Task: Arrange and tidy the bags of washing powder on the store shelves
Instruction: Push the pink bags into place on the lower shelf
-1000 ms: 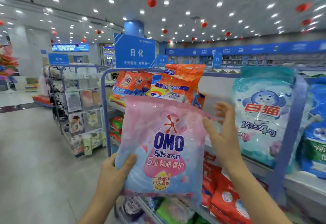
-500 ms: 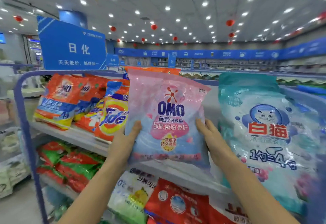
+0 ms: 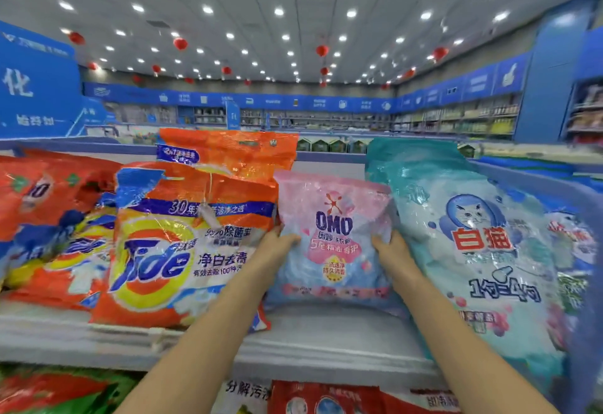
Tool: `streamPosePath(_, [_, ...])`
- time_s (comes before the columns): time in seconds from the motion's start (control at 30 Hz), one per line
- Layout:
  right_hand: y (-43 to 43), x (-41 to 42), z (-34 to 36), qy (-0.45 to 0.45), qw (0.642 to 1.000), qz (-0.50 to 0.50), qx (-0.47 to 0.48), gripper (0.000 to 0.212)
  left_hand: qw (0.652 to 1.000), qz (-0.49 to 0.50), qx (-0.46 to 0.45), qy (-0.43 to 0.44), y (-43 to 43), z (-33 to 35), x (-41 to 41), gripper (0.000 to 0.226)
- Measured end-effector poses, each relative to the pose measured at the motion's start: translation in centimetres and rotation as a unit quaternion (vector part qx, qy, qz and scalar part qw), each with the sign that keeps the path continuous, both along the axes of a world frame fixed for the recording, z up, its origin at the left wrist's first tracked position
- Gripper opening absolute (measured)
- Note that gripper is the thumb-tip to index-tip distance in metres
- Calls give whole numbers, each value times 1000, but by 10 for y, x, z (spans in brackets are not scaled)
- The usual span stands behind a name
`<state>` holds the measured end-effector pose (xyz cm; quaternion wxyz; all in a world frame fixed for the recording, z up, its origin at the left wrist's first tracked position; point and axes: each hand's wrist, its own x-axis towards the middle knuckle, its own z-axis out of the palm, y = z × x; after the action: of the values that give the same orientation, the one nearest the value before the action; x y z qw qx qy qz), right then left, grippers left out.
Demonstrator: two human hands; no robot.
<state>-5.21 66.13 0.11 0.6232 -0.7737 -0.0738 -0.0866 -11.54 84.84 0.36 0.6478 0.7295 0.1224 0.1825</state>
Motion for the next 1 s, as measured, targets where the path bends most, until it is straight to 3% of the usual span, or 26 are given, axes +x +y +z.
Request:
streamPosePath(0.17, [14, 8, 2, 30, 999, 7, -34, 29, 998, 28, 24, 46, 8, -5, 33, 35])
streamPosePath(0.3, [31, 21, 7, 39, 999, -8, 4, 35, 998, 51, 7, 38, 5, -9, 57, 42])
streamPosePath(0.4, [43, 31, 9, 15, 995, -75, -71, 35, 993, 110, 21, 36, 1, -9, 70, 39])
streamPosePath(0.57, [54, 68, 12, 14, 990, -89, -108, 66, 984, 165, 24, 61, -4, -6, 99, 55])
streamPosePath(0.63, [53, 88, 5, 9, 992, -97, -80, 68, 979, 190, 56, 53, -3, -5, 111, 60])
streamPosePath(0.73, [58, 112, -13, 35, 995, -97, 19, 60, 977, 199, 57, -52, 5, -7, 129, 55])
streamPosePath(0.8, [64, 125, -19, 44, 991, -113, 49, 60, 978, 190, 6, -84, 16, -11, 141, 54])
streamPosePath(0.9, [68, 139, -19, 50, 985, -162, 33, 54, 979, 180, -79, -61, 25, -13, 147, 65])
streamPosePath(1.0, [67, 146, -14, 68, 984, -134, 93, 42, 976, 178, -99, -71, 26, -13, 149, 66])
